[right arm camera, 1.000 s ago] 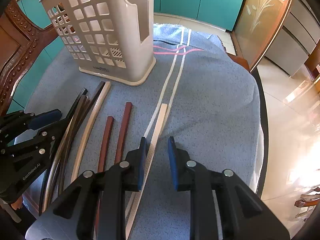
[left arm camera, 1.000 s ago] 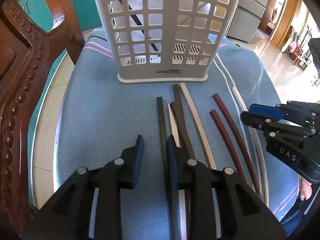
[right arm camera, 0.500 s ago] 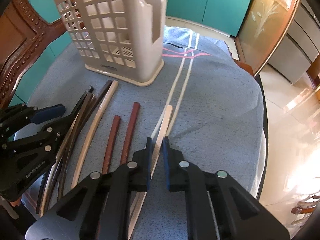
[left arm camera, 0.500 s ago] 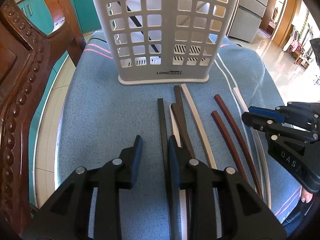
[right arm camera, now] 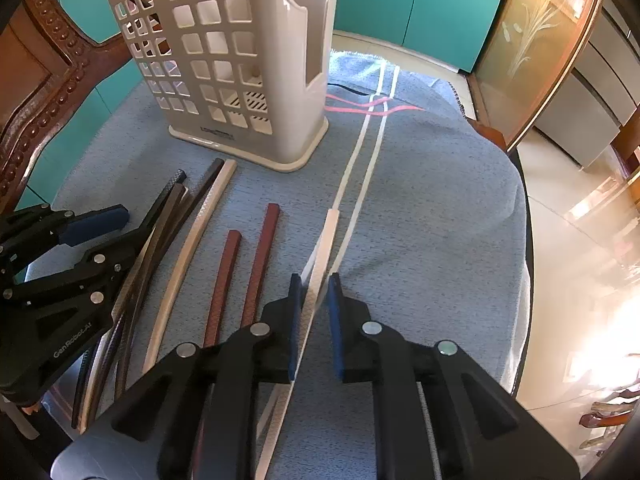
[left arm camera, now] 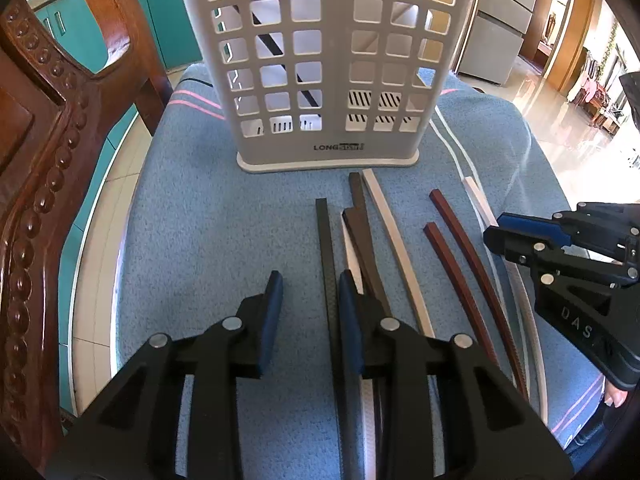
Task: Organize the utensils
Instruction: 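Raise both held chopsticks over the white basket and lower them in, then open both tools to release the chopsticks into the basket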
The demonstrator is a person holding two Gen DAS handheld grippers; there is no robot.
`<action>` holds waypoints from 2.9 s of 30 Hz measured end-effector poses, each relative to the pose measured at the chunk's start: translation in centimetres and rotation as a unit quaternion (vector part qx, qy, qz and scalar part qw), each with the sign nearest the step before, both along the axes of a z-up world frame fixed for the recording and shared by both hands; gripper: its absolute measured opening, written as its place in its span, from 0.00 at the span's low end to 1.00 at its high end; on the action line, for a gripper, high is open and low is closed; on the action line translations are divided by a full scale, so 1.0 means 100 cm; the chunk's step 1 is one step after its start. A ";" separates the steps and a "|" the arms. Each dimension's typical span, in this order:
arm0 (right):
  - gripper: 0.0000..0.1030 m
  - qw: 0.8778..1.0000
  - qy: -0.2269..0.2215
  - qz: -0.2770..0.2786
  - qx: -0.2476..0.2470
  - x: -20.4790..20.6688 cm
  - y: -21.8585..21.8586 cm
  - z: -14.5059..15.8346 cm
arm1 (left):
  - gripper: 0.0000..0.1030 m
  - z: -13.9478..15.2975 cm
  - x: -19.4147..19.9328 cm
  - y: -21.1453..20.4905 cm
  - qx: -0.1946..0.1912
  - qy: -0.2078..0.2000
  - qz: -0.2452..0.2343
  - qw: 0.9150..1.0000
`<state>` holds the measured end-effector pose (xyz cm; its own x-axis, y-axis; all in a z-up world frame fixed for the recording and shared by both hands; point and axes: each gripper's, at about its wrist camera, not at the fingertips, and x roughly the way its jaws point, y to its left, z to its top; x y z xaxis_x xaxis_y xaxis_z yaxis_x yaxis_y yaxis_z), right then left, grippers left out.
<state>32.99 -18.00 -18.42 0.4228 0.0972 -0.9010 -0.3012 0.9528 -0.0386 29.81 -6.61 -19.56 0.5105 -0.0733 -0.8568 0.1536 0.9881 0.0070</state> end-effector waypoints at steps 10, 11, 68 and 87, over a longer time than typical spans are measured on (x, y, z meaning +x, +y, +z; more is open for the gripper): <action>0.10 1.000 -0.011 0.004 -0.001 -0.009 0.012 -0.004 | 0.12 0.002 0.005 -0.005 -0.004 0.005 -0.008 1.000; 0.09 1.000 -0.013 0.005 0.006 -0.010 0.013 -0.004 | 0.08 0.003 0.006 -0.006 -0.007 0.008 -0.008 1.000; 0.06 0.909 -0.378 -0.007 0.176 -0.053 0.002 0.201 | 0.07 0.223 -0.002 0.038 -0.080 -0.369 0.126 0.918; 0.07 0.912 -0.372 0.001 0.170 -0.067 -0.003 0.195 | 0.07 0.204 -0.002 0.027 -0.074 -0.340 0.108 0.931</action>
